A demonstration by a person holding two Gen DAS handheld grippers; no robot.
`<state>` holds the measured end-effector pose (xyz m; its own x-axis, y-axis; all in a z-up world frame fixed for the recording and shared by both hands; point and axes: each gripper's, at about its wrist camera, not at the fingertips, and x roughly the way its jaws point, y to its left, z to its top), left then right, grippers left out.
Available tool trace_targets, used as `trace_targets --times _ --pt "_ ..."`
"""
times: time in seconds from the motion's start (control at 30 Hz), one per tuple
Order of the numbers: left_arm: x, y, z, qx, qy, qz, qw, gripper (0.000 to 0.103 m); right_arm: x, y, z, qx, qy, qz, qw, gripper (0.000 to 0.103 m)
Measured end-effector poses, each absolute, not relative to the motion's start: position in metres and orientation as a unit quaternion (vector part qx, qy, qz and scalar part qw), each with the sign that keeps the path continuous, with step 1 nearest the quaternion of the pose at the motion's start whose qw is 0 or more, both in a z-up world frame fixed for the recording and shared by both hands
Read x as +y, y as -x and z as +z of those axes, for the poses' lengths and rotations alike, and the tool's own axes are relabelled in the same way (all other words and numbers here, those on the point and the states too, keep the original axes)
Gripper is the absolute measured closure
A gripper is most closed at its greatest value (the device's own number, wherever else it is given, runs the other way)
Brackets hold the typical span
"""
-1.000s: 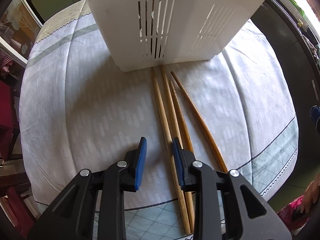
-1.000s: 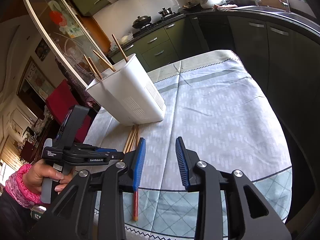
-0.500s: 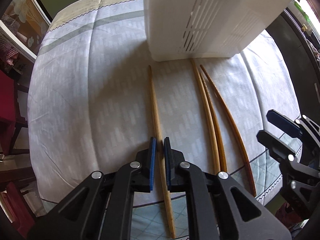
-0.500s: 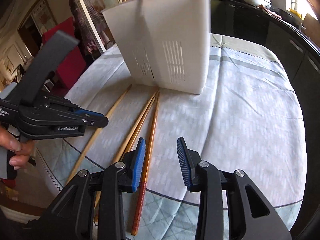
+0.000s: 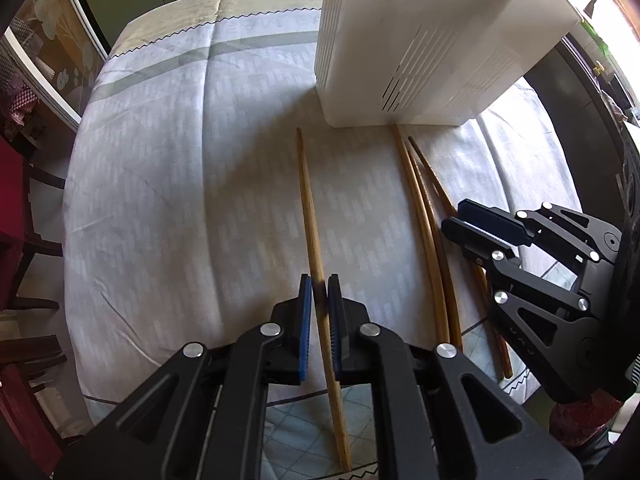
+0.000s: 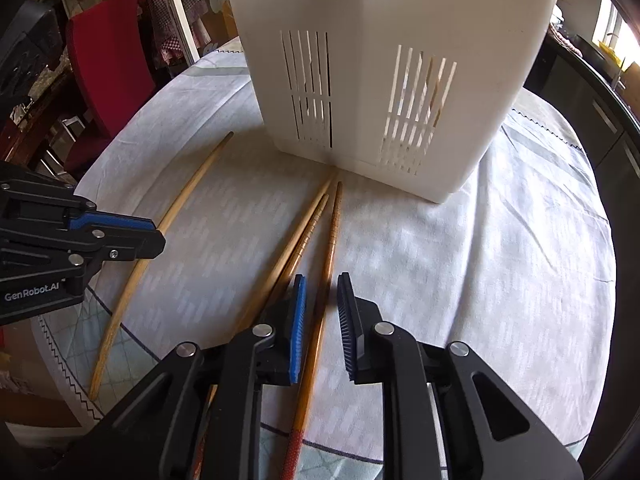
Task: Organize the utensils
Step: 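Grasp a wooden chopstick with the left tool while the right tool grasps another, then lift both held chopsticks up above the white holder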
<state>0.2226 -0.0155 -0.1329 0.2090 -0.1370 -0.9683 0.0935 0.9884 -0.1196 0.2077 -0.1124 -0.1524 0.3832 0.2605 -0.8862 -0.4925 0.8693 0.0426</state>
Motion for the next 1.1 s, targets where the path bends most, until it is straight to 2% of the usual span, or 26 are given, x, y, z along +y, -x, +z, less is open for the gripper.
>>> trace_targets --times 0.07,0.23,0.4,0.87,1.1 --pt "-0.013 -0.221 -0.131 0.622 0.018 -0.076 0.779 0.095 -0.107 -0.212 -0.153 0.507 0.115 0.227 0.824 0.086" --pt "-0.009 -0.210 -0.119 0.615 0.020 -0.078 0.785 0.095 -0.104 -0.218 -0.155 0.510 0.111 0.222 0.823 0.095" --pt "-0.003 -0.205 -0.108 0.606 0.024 -0.080 0.791 0.095 -0.107 -0.219 -0.151 0.505 0.094 0.223 0.829 0.096" --pt "0.015 -0.179 -0.053 0.554 0.027 -0.080 0.828 0.095 -0.182 -0.164 -0.053 0.398 -0.001 0.245 0.884 0.096" --pt "0.006 -0.170 -0.037 0.544 0.018 -0.088 0.834 0.095 -0.200 -0.146 -0.019 0.367 -0.011 0.240 0.899 0.096"
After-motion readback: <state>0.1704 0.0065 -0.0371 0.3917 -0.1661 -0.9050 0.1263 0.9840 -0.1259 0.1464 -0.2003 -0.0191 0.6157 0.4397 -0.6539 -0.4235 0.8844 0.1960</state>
